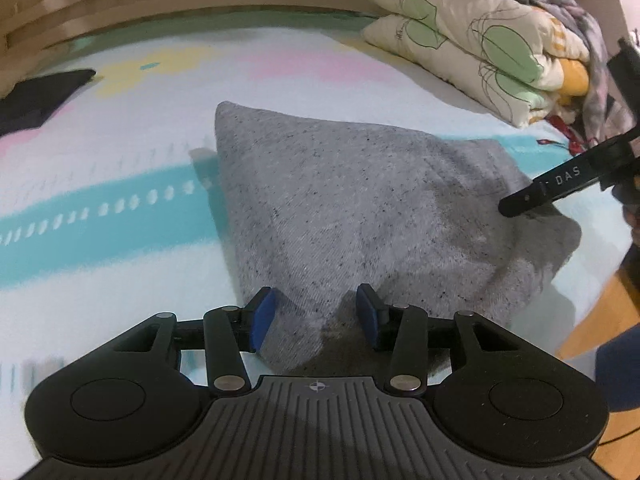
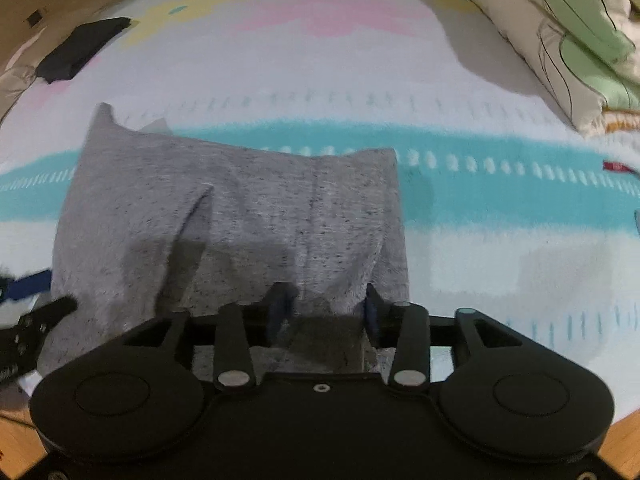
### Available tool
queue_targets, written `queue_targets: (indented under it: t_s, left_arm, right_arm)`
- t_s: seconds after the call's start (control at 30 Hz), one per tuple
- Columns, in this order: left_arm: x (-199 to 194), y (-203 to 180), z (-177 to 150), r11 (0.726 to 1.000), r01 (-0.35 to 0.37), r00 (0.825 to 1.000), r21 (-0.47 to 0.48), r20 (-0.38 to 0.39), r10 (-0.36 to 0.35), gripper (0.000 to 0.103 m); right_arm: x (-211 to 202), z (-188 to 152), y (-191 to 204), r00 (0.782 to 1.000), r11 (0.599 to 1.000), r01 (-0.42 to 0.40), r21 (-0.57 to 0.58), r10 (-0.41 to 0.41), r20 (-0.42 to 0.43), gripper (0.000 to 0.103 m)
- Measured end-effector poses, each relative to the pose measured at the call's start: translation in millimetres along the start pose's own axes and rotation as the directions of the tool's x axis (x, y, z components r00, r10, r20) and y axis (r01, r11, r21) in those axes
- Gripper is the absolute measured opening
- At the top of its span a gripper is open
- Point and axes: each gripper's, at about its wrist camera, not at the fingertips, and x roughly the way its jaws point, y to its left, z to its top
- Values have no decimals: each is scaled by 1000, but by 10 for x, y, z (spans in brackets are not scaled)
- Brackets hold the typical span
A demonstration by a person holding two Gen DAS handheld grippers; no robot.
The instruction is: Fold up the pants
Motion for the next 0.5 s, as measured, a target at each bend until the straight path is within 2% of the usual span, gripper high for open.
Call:
queue_targets:
  t_s: [0.1, 0.2, 0.27, 0.33, 0.4, 0.5]
  left_arm:
    - [-135, 117, -12, 998, 13, 1000, -60, 16, -12, 44]
    - [-325, 213, -28, 993, -45, 997, -109, 63, 52, 43]
    - [-424, 236, -62, 992, -54, 995, -112, 81, 63, 43]
    - [-485, 183, -105, 996, -49, 995, -69, 79, 55, 43]
    - [-558, -6, -196, 997, -73, 993, 38, 96, 69, 44]
    - [-632, -305, -392, 977, -107, 989, 185, 119, 86, 46]
  right_arm:
    - [39, -17, -81, 1000, 999, -19, 46, 20, -12, 55]
    - [42, -17, -149, 999, 996, -36, 80, 37, -15, 57]
    - [44, -28, -148, 999, 996, -32, 81, 33, -13, 58]
    - [36, -50, -138, 1000, 997, -27, 78, 28, -14, 58]
    - [37, -39, -125, 1000, 997, -21, 80, 23, -20, 59]
    - [51, -7, -81, 1000, 997, -14, 82, 16, -26, 60]
